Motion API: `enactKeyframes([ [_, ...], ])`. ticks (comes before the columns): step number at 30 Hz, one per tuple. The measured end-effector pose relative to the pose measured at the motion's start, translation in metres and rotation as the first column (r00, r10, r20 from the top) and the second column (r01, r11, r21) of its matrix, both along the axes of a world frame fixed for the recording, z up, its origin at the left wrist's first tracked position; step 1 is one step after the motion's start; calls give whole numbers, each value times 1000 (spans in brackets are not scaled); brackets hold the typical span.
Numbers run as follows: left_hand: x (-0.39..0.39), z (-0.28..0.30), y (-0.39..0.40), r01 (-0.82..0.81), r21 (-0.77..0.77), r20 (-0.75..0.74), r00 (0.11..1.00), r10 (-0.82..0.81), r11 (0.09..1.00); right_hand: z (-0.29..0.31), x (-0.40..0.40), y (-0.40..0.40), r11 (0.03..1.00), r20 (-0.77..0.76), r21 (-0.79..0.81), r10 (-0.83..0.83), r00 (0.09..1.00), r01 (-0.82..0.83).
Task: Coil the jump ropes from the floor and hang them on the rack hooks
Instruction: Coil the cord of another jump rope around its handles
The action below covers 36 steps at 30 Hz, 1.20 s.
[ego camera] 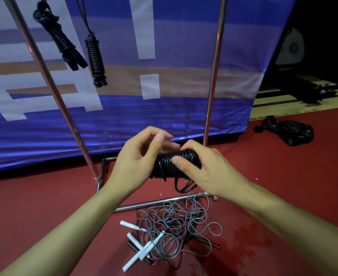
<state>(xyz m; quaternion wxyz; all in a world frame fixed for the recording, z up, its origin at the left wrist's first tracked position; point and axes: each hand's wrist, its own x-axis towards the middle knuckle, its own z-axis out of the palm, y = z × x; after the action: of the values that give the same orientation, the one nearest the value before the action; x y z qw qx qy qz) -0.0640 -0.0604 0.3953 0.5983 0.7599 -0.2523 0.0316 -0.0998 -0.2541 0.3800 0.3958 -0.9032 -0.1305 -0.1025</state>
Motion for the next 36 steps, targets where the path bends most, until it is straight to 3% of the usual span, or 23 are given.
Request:
enactKeyframes([
  [6, 1, -5, 7, 205, 150, -212, 962, -171, 967, -5, 3, -6, 993, -53, -114, -21, 998, 15],
  [11, 10, -2, 17, 305, 297, -182, 948, -260, 905, -3, 7, -14, 989, -120, -131, 52, 991, -68],
  [16, 11, -3, 18, 434, 394, -262, 898, -353, 810, -3, 8, -16, 964, -167, -204, 139, 976, -173],
  [20, 13, -9, 17, 412, 310, -231, 907, -353, 857, 0, 10, -19, 966, -166, -182, 154, 974, -184],
  [23, 18, -11, 23, 376, 108, -257, 905, -339, 920, 0, 11, -29, 974, -140, -119, 177, 974, -195],
  [26, 24, -9, 35, 351, -37, -296, 891, -345, 936, -4, 12, -41, 930, -117, -279, 215, 969, -240],
  [32, 23, -3, 38, 403, -109, -248, 874, -417, 909, -21, 19, -42, 857, -162, -485, 107, 981, -174],
  [36, 21, 2, 39, 402, -99, -204, 887, -414, 910, -30, 19, -28, 861, -286, -460, 86, 954, -215],
])
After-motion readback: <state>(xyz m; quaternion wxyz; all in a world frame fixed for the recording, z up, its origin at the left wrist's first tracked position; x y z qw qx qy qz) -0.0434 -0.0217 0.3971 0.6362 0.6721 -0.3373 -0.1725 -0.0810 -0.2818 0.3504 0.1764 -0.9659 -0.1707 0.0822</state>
